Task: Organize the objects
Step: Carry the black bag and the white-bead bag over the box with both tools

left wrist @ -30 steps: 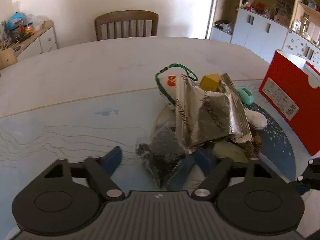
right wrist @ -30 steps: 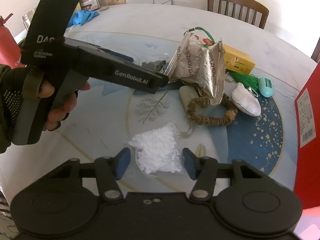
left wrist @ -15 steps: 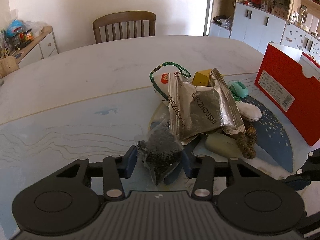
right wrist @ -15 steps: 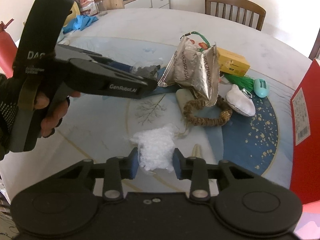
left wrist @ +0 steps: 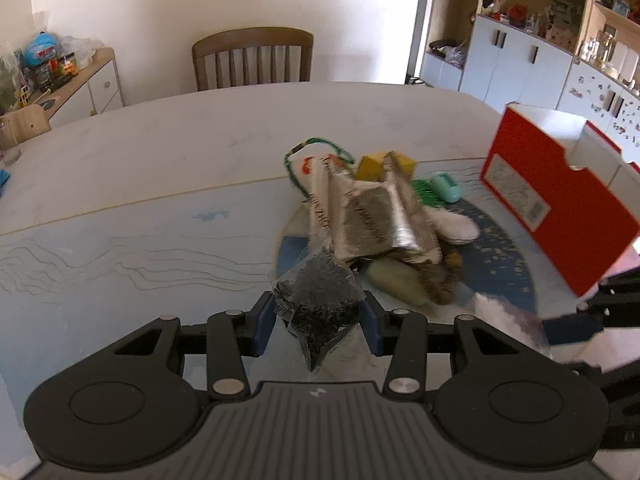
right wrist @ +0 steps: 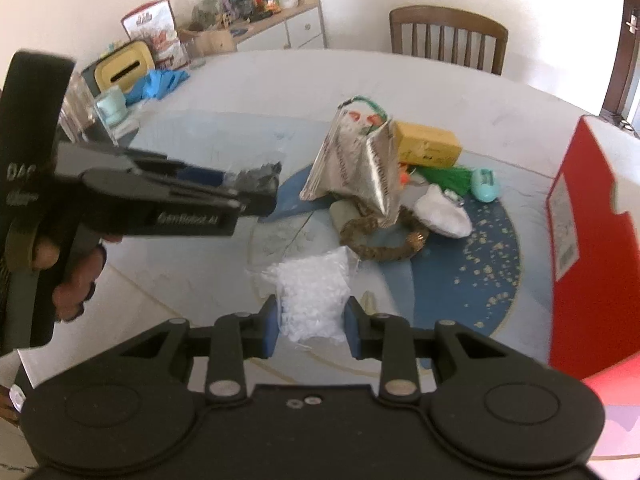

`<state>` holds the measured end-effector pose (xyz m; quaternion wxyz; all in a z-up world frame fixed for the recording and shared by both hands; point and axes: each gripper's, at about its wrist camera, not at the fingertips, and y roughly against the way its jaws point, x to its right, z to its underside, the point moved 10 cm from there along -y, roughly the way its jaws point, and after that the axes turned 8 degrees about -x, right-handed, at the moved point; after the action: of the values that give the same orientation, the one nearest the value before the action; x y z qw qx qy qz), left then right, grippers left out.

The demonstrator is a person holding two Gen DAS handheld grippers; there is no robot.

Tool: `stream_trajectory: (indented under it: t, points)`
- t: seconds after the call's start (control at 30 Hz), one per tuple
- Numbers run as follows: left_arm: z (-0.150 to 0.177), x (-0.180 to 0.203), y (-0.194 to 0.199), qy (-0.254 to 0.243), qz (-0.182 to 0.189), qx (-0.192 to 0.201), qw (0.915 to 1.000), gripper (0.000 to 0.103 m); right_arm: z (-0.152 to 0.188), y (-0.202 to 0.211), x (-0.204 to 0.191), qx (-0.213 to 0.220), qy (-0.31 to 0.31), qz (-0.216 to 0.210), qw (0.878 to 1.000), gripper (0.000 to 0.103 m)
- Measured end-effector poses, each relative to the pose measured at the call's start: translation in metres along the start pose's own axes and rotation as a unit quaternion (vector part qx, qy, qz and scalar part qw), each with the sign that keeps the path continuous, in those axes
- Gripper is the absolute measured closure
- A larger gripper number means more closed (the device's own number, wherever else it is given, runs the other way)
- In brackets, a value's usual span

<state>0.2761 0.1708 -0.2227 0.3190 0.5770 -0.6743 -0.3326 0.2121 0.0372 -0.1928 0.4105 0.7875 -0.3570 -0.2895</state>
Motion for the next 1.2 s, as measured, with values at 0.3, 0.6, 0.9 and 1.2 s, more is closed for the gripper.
stream_trajectory:
  t: [0.3, 0.6, 0.9, 1.2]
  points:
    - [-0.009, 0.042, 0.034, -0.016, 0.022, 0.009, 0.9996, 0.059, -0.007, 0.043, 0.019, 0.042, -0.023, 0.020, 0.999, 0.072]
    - [-0.034, 0.089, 0.064, -0.045, 0.037, 0.033, 0.9978, 0.059, -0.013, 0.092, 0.057, 0.092, -0.061, 0.061, 0.992, 0.072]
    - [-0.059, 0.140, 0.081, -0.081, 0.056, 0.056, 0.9936, 0.059, -0.007, 0.136, 0.106, 0.123, -0.093, 0.100, 0.983, 0.072]
    - [-0.076, 0.198, 0.076, -0.115, 0.073, 0.059, 0.9890, 0.059, 0.014, 0.163, 0.162, 0.131, -0.125, 0.136, 0.974, 0.072]
